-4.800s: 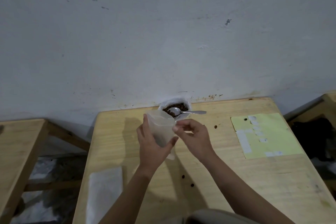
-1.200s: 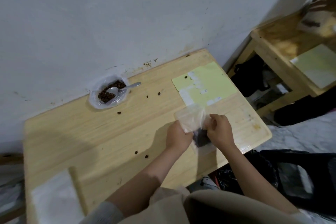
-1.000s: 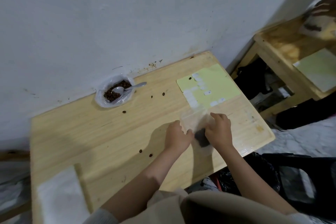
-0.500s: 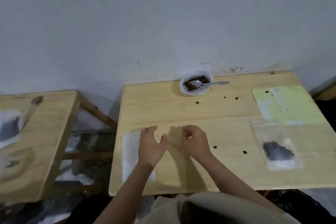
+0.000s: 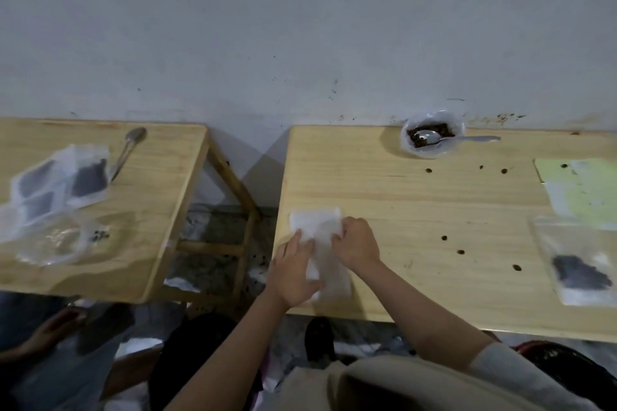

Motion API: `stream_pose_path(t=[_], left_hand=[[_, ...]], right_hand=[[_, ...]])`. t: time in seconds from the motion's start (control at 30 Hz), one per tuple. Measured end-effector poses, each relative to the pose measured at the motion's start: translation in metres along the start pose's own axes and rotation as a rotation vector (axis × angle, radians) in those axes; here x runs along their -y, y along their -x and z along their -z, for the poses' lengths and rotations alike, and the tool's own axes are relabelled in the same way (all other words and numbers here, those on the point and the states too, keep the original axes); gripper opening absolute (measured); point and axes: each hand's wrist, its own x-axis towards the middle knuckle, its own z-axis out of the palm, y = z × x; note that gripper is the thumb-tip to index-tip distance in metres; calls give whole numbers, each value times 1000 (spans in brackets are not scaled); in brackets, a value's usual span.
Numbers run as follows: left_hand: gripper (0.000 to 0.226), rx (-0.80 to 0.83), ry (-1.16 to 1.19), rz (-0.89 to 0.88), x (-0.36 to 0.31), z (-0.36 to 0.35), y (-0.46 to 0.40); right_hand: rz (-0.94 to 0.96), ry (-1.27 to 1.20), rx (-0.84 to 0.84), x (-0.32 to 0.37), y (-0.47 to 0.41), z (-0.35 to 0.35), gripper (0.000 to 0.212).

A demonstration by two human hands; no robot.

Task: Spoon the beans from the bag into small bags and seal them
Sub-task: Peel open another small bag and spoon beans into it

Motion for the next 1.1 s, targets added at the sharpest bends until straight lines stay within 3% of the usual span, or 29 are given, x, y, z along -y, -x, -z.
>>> stream_pose_path(t=[0.1,0.17,0.33,0.47,0.63,0.77,0.83,1.0,1.1], left_hand=[[89,-6,30,13,0,0,0],[88,-12,42,5,1,1,1],[88,-37,165,-34,8,4,4],[82,-211,409,6,6,16,10],[57,-471,706,-72,-18,46,1],[55,-495,790,-165,-51,72,-15],[52,-486,788,-214,-68,83,-25],[50,-469,762,-300,-116,100,-48],[47,-572,688,-343,-144,100,-64]], right_hand=[[24,-14,-65,0,3,-3,11],[9,-146,-120,-1,3,-3,18],[-3,-439,-129,5,1,7,4],[-24,-623,-85,3,-2,23,14],[-5,-794,13,-9,-8,64,16],[47,-881,17,-18,-14,118,8],[95,-850,35,-22,-16,149,7],[271,-486,175,-35,-18,206,6],[251,-467,46,-46,-22,220,8]])
